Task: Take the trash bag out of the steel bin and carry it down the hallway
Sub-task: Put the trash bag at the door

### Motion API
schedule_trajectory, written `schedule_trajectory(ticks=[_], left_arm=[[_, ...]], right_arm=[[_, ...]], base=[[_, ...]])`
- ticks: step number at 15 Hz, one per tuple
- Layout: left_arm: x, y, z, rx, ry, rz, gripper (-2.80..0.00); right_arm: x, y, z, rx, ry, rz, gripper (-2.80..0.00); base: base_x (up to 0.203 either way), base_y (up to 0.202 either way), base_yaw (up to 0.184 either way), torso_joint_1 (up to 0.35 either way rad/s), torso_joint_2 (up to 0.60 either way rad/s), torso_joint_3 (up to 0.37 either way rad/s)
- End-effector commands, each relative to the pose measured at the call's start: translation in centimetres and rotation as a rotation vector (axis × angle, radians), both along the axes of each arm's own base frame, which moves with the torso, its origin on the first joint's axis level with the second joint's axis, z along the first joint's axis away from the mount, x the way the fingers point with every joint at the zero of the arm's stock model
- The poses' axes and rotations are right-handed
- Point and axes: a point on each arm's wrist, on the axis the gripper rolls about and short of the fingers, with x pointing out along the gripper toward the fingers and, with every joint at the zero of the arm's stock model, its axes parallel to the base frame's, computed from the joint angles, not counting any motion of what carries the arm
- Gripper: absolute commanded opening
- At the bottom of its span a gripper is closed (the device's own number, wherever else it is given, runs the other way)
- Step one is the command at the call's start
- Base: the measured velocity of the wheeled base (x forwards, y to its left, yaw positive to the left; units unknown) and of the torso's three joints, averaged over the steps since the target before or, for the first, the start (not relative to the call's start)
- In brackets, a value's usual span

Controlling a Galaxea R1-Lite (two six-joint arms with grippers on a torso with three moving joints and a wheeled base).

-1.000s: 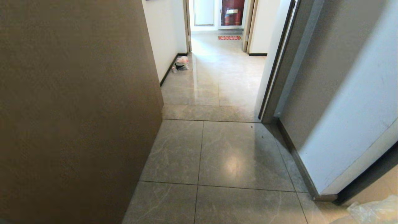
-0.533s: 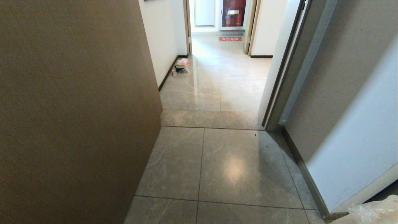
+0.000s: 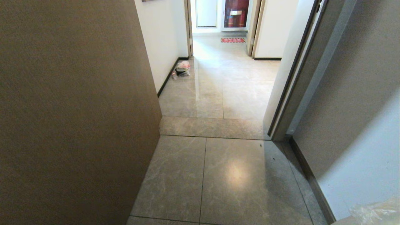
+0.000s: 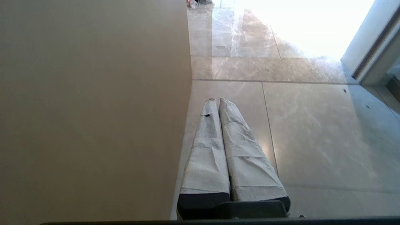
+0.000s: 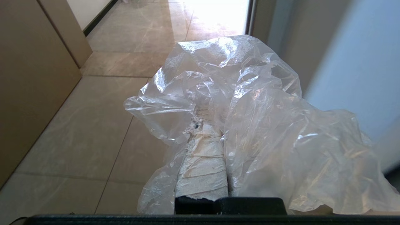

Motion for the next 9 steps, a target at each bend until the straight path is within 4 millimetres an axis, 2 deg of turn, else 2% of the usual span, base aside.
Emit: schedule_trajectory(ticks=[1,9], left_arm=[[0.0,0.0,0.0,-0.001,0.0,0.0,-2.8],[0.0,0.0,0.0,-0.001,0.0,0.0,-2.8]], right_arm=[[0.01,0.0,-0.04,0.001,0.001,0.0,-2.8],[0.01,0.0,-0.03,0.0,0.0,0.0,-2.8]], base=[[0.191,0.0,0.0,-0.002,0.0,0.002],[0.19,0.0,0.0,0.002,0.0,0.003]])
